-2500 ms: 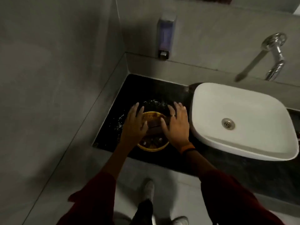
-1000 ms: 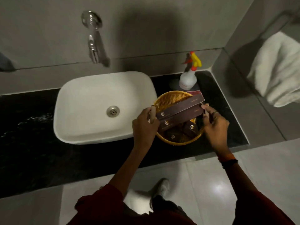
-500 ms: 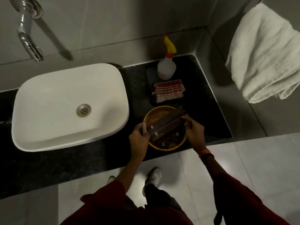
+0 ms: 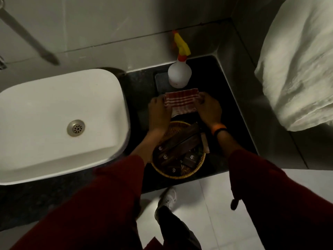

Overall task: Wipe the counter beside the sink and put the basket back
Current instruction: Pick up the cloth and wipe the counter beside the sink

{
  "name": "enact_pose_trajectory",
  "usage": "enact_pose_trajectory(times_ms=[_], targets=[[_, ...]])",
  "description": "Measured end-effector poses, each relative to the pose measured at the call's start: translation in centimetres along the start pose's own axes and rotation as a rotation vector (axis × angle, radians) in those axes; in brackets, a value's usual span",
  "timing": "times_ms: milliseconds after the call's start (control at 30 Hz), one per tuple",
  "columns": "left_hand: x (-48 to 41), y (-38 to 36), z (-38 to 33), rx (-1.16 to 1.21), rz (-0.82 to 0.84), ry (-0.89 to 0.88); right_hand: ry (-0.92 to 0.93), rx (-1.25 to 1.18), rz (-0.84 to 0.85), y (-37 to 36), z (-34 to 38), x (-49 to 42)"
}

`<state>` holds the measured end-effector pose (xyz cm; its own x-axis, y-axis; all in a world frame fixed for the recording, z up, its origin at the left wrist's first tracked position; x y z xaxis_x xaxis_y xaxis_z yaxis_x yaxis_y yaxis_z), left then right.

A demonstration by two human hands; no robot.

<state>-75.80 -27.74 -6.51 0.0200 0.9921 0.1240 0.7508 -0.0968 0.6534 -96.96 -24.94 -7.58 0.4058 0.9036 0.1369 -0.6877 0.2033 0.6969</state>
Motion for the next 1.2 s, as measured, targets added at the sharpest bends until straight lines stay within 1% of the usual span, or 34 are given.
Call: enact_pose_trajectory(times_ms=[100, 167, 233, 333, 400, 467, 567, 633, 733, 833, 967, 1033, 1100, 1200], targets=[[-4.1, -2.5, 1.3, -0.002, 0.079, 0.068, -0.016, 0.184, 0.098, -2.6, 0.0, -2.9], [-5.1, -3.7, 2.2, -0.033, 0.079, 0.11, -0.043, 0.291, 0.132, -3.8, -0.5, -3.9], [-5.7, -4.0, 2.5, -0.045, 0.063, 0.144, -0.045, 0.286, 0.12, -4.1, -0.5, -4.5], [-5.7, -3.4, 2.5, 0.06, 0.075, 0.196, -0.069, 0.135, 0.069, -3.3, 0.0, -4.4], [-5.1, -2.0, 1.5, 0.157, 0.078, 0.161, -0.096, -0.009, 0.023, -2.1, 0.9, -3.6], [-4.1, 0.3, 0.5, 0.28, 0.052, 0.111, -0.137, -0.175, -0.014, -0.8, 2.2, -2.3], [-1.9, 4.4, 0.3, 0.468, 0.037, 0.145, -0.205, -0.438, -0.039, 0.5, 4.7, 0.5], [0.3, 7.6, 0.0, 0.567, 0.04, 0.093, -0.191, -0.523, -0.063, 0.9, 7.1, 2.9], [4.8, 13.2, 1.2, 0.728, 0.021, 0.038, -0.153, -0.559, -0.054, -0.4, 11.4, 7.8], [8.6, 19.0, 5.0, 0.756, -0.046, 0.028, -0.103, -0.549, 0.035, -4.8, 16.0, 13.3], [12.9, 26.2, 12.6, 0.778, -0.119, 0.108, -0.06, -0.486, 0.183, -13.0, 23.3, 21.0], [14.9, 30.2, 17.2, 0.814, -0.164, 0.164, -0.008, -0.496, 0.202, -16.9, 27.4, 25.0], [16.9, 34.7, 22.1, 0.867, -0.247, 0.216, 0.036, -0.523, 0.208, -20.8, 31.1, 28.9], [19.9, 42.1, 30.5, 0.827, -0.415, 0.26, 0.114, -0.476, 0.253, -27.1, 36.5, 34.9]])
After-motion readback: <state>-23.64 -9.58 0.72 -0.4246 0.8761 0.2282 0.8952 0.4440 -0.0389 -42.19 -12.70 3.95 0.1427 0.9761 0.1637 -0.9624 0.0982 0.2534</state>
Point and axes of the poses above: each hand's wrist, its own x-axis away from the middle knuckle, its own y-axis out of the back of the hand, z = x × y, the point moved 10 cm from there along -x, towards the middle knuckle, and after that the axes turned 2 degrees about -z, right-handed, at the moved point
